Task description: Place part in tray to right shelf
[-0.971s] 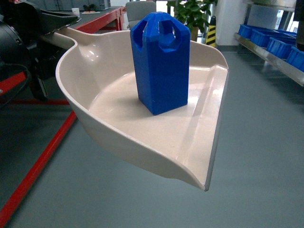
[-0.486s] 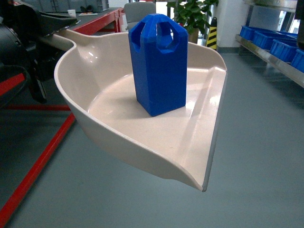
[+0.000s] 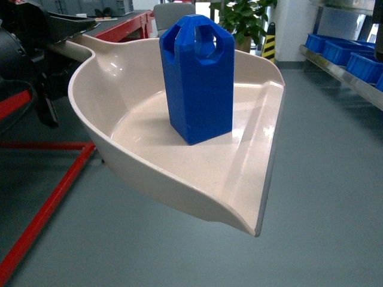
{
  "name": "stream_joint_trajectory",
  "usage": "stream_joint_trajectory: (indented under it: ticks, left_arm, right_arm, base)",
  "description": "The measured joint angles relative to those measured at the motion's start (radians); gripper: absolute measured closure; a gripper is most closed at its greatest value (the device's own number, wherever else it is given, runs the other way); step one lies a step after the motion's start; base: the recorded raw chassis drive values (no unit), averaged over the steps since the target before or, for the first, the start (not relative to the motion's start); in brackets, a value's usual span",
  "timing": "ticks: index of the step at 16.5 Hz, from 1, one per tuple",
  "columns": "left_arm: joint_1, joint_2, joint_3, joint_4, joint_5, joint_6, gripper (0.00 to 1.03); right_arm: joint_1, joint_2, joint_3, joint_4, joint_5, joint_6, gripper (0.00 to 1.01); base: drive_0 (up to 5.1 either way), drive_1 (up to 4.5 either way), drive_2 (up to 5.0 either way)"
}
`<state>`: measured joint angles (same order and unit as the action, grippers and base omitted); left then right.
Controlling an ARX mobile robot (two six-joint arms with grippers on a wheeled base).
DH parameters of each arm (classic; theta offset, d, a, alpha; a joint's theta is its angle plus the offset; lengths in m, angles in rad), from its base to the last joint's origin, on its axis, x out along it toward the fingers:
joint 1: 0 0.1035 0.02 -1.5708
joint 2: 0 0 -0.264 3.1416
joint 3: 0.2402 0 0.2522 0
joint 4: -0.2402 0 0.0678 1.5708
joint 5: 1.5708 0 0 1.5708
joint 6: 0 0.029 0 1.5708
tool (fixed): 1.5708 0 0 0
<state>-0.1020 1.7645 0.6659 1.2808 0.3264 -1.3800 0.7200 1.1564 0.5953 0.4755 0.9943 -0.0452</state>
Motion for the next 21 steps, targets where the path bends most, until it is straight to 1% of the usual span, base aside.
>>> stream_joint_trajectory:
  ticks: [21]
  left_arm:
    - [-0.001, 0.0, 0.0, 0.001, 0.003, 0.0, 0.9]
  right_arm:
    - [0.0, 0.0, 0.0, 0.001, -0.001, 0.0, 0.03]
  base:
    - [0.0, 4.04, -4.0]
